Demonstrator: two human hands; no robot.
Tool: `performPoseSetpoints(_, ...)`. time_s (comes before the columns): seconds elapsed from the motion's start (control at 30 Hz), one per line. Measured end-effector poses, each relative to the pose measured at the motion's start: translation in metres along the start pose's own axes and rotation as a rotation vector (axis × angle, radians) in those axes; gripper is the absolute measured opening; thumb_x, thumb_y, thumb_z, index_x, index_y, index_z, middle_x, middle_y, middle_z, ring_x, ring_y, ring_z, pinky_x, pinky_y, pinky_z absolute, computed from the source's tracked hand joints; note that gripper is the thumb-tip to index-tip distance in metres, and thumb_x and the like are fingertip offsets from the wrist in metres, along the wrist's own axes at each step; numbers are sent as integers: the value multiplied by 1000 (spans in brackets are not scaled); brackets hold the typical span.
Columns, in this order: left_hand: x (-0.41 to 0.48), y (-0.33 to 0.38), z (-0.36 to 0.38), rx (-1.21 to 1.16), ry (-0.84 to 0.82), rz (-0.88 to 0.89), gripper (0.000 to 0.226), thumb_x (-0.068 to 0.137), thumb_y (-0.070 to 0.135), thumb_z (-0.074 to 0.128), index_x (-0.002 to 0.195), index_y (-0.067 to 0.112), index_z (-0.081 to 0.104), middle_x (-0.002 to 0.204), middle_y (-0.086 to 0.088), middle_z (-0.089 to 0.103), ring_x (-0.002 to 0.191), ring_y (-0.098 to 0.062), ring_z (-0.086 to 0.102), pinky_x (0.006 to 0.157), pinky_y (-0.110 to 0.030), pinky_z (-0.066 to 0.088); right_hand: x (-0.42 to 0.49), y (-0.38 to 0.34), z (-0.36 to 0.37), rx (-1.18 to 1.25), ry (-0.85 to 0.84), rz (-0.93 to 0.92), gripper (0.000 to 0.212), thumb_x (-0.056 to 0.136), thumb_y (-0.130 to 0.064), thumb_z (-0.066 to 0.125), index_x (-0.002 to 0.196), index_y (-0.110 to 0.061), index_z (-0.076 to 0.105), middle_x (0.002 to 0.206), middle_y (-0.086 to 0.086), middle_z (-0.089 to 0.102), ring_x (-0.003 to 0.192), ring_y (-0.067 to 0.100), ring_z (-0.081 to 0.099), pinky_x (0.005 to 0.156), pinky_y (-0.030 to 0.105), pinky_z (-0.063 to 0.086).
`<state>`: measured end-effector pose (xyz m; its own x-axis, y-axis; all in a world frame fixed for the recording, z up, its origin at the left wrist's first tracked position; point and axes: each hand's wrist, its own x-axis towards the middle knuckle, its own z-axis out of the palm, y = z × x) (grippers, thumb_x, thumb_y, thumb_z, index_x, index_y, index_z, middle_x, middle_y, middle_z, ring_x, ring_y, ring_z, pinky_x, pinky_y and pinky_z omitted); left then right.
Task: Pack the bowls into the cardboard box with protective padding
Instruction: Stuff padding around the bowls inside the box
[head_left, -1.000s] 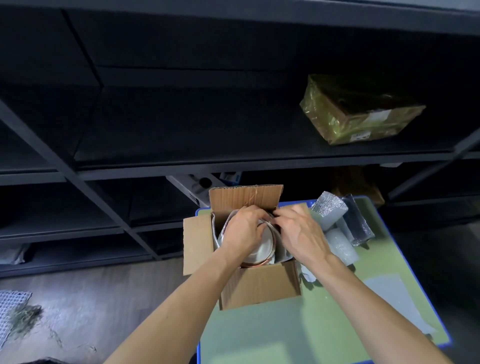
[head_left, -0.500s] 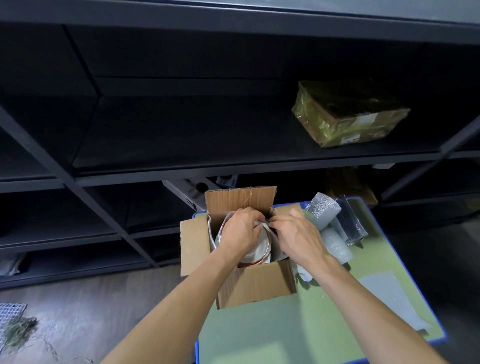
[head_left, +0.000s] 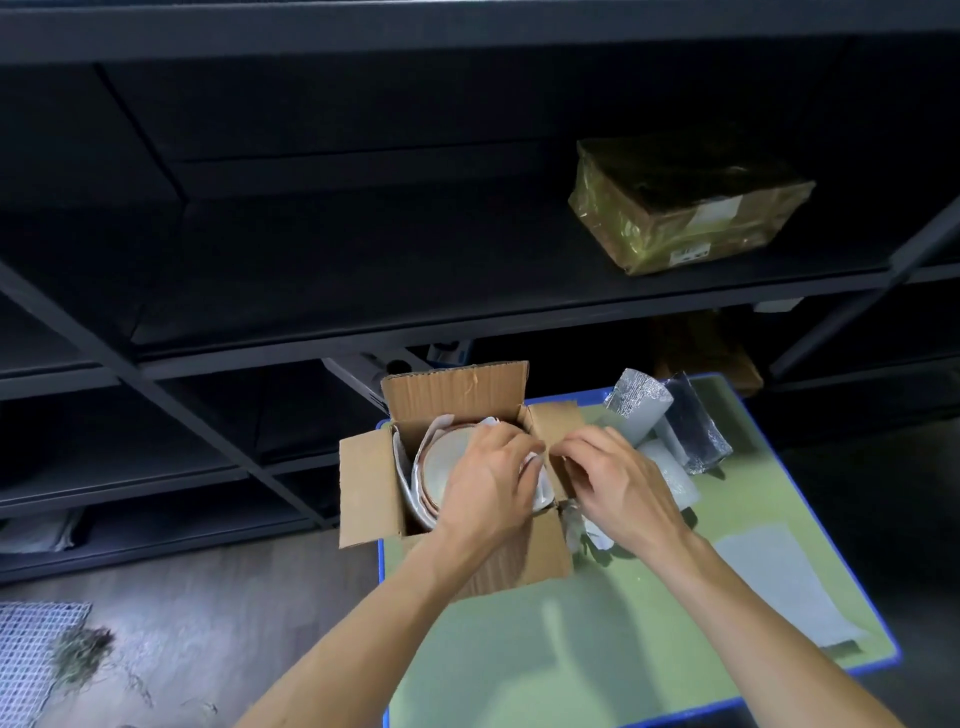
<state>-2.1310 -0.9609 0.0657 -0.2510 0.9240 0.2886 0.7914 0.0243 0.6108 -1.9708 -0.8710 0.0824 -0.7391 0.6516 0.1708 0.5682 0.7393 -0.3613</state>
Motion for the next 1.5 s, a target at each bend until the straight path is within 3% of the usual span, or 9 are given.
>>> performPoseSetpoints(0.1, 6, 23, 10, -5, -18, -13, 16, 96, 24, 55, 100, 18, 69, 93, 1, 62, 89, -21, 55, 76, -37, 46, -9, 17, -10, 8, -4, 16, 16, 94, -26, 58, 107, -25, 68, 104, -13, 60, 97, 16, 55, 69, 35, 52)
performPoseSetpoints(0.27, 21, 61, 43, 15, -104, 25, 23, 96, 27, 49, 104, 19, 69, 95, 1, 62, 90, -22, 54, 77, -35, 46, -36, 64, -29, 1, -5, 123, 24, 91, -14, 59, 111, -22, 69, 106, -10, 64, 103, 18, 57, 73, 34, 52)
performPoseSetpoints(0.43, 35, 97, 86, 40, -137, 65, 16, 92, 14, 57, 99, 13, 71, 89, -5, 62, 84, -25, 53, 76, -33, 43, -63, 120, -46, 9, -58, 301, 22, 95, -20, 57, 114, -23, 68, 112, -10, 64, 108, 18, 55, 78, 36, 51)
performPoseSetpoints(0.63, 50, 120, 130, 155, -367, -33, 30, 92, 27, 50, 110, 11, 69, 102, -8, 63, 97, -30, 55, 86, -44, 48, -78, 185, -53, 49, -128, 415, 29, 97, -24, 53, 123, -24, 66, 123, -9, 61, 119, 16, 52, 94, 36, 48)
performPoseSetpoints(0.87, 66, 131, 157, 212, -441, -129, 32, 100, 24, 45, 122, 6, 60, 121, -12, 58, 109, -30, 50, 96, -33, 36, -55, 225, -46, 60, -232, 499, 39, 98, -41, 55, 132, -23, 59, 133, 0, 54, 122, 24, 48, 99, 38, 45)
performPoseSetpoints(1.07, 93, 138, 161, 258, -554, -197, 35, 102, 21, 42, 127, 2, 56, 130, -15, 56, 116, -31, 47, 101, -34, 30, -20, 233, -30, 42, -396, 545, 58, 96, -55, 51, 143, -22, 45, 143, 10, 45, 127, 34, 42, 101, 44, 43)
performPoseSetpoints(1.2, 106, 133, 172, 206, -628, -234, 36, 99, 17, 44, 129, 1, 56, 135, -17, 54, 124, -33, 46, 107, -37, 31, -8, 234, -18, 7, -411, 508, 55, 95, -56, 51, 137, -21, 51, 135, 8, 52, 123, 32, 45, 95, 43, 46)
performPoseSetpoints(1.33, 103, 113, 192, 234, -633, -228, 61, 83, 30, 19, 119, 8, 63, 126, -12, 61, 114, -34, 53, 102, -43, 41, -5, 231, -10, -36, -419, 490, 51, 93, -55, 55, 127, -17, 57, 126, 9, 54, 119, 32, 49, 91, 41, 46)
performPoseSetpoints(1.5, 101, 108, 196, 225, -626, -195, 79, 73, 34, 7, 125, 11, 61, 134, -7, 58, 120, -32, 50, 101, -45, 43, -6, 233, -6, -27, -382, 519, 26, 92, -29, 54, 109, -12, 63, 115, 9, 58, 112, 31, 57, 86, 38, 47)
